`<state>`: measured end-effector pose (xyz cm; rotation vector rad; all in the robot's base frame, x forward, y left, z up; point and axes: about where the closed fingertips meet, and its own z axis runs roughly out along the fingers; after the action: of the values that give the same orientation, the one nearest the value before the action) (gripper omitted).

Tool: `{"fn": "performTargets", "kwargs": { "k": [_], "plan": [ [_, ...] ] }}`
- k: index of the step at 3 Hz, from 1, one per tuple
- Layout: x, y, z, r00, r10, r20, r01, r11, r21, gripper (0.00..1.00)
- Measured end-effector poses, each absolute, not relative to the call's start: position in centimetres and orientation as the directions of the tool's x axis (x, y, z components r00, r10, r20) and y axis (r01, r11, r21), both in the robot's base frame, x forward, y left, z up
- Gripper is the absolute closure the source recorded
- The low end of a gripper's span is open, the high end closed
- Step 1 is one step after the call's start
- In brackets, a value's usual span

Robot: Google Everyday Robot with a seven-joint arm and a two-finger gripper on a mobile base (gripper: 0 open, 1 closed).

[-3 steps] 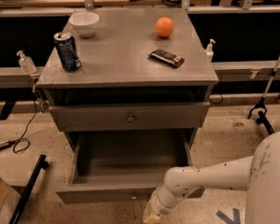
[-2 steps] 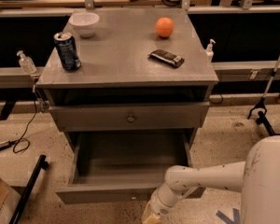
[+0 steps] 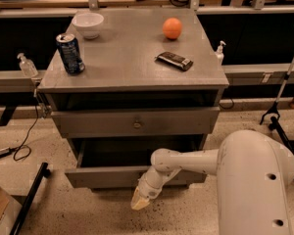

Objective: Close middle drawer

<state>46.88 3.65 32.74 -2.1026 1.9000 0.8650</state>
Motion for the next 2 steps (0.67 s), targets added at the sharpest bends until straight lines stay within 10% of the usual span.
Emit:
{"fn": "performTargets", "kwargs": {
  "k": [2],
  "plan": [
    [48.6,4.1,34.0,0.052,-0.850,-0.524,-0.972,-0.163,0.168,1.00]
  ]
}}
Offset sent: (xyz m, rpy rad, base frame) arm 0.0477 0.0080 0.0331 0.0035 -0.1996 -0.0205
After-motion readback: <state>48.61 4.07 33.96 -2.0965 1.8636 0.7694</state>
